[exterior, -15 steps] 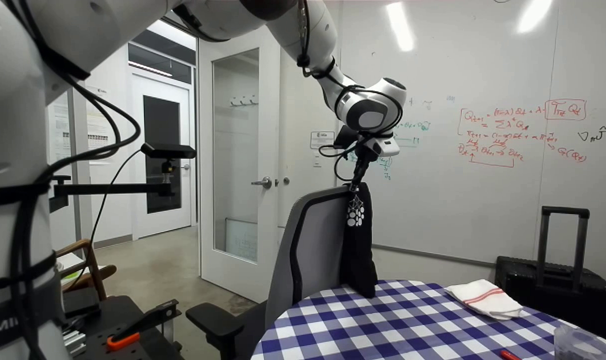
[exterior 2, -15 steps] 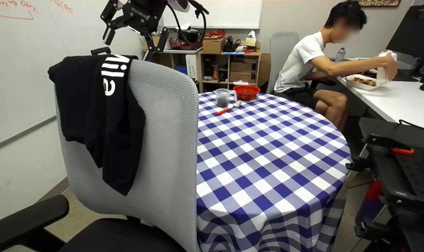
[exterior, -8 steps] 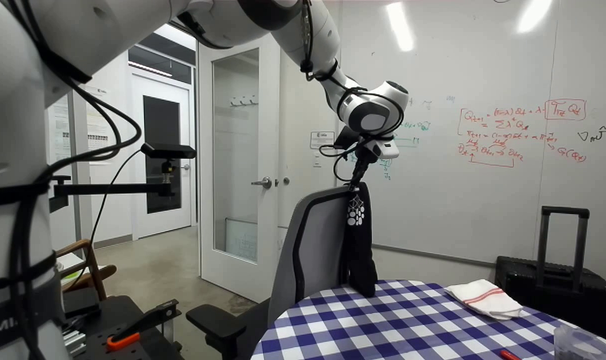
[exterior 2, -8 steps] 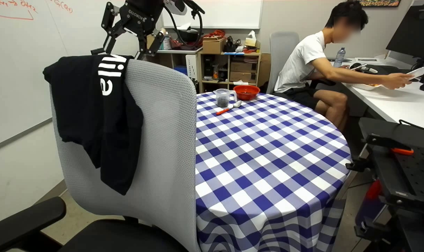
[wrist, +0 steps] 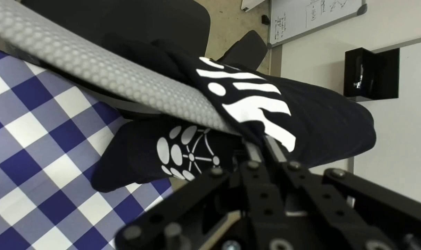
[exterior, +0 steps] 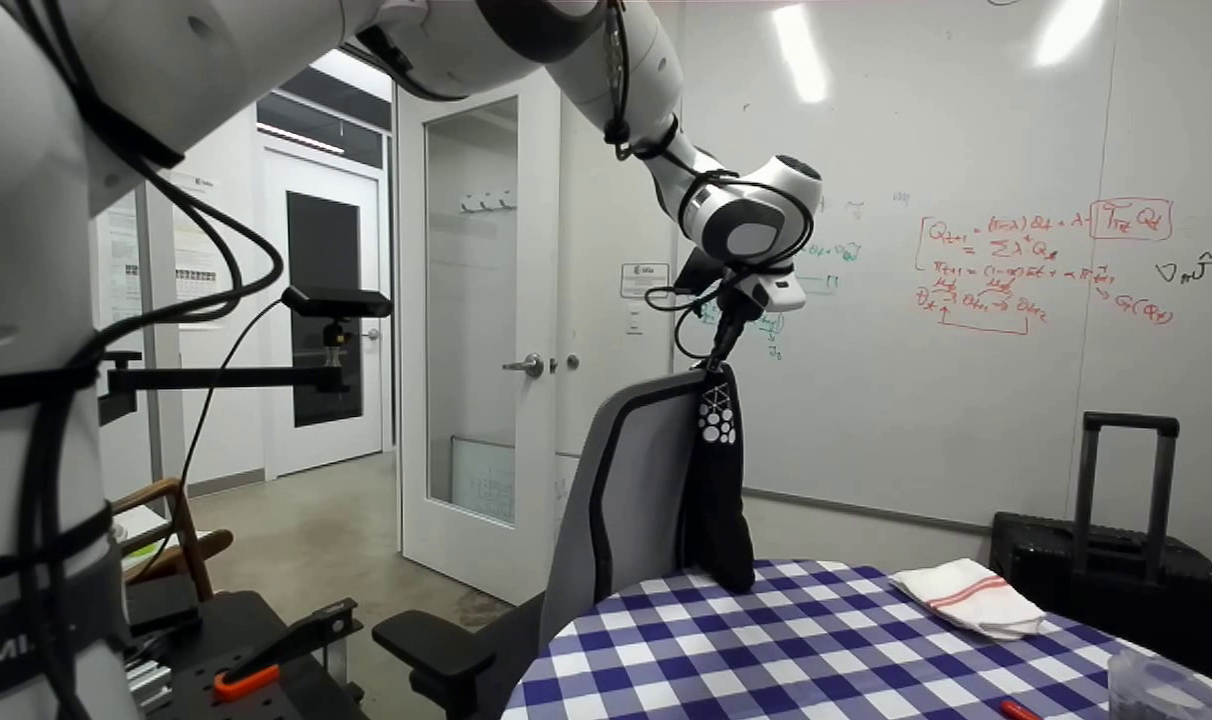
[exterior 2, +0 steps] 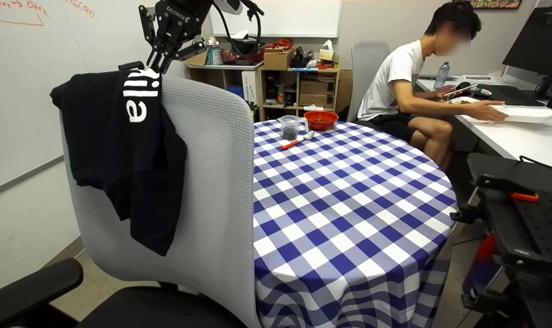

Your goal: Put the black shirt on the table

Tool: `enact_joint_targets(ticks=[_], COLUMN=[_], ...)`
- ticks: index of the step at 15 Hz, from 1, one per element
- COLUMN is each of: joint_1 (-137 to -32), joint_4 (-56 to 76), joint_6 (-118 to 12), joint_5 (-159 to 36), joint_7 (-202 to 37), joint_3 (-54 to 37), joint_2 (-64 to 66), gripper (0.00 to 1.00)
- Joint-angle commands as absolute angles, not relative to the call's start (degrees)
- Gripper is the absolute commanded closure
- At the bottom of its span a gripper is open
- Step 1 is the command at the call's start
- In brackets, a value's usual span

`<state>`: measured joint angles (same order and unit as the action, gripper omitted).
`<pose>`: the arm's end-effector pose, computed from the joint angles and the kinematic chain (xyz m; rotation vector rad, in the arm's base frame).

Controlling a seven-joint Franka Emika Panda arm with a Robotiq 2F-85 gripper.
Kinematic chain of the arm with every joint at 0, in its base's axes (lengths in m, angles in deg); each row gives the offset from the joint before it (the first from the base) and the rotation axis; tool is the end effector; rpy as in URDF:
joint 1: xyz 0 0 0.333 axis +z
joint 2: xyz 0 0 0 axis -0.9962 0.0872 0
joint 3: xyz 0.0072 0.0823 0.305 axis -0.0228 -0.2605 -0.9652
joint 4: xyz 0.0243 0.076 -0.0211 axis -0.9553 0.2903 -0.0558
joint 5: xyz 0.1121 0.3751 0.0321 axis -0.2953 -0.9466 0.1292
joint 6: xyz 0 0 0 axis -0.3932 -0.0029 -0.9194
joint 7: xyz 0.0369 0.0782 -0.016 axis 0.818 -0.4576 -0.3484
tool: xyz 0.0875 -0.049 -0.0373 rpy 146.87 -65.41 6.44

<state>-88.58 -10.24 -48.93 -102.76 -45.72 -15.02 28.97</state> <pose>0.7733 -0.0070 0.3278 -2.1205 1.3530 -0.0215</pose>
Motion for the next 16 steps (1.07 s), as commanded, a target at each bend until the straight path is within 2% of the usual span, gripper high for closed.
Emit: enact_joint_targets(ticks=[1, 11, 16], joint_1=[-87.53, -85.11, -84.54], joint_4=[-12.02, -7.61, -0.59], joint_6=[-51.59, -65.97, -74.70], joint_5=[-100.80, -80.51, -74.06], joint_7=[-45.25, -45.79, -43.38], joint_3=[-13.63, -5.52, -0.11], joint_2=[28.97, 19.02, 13.58], gripper=[1.00, 0.99, 0.99])
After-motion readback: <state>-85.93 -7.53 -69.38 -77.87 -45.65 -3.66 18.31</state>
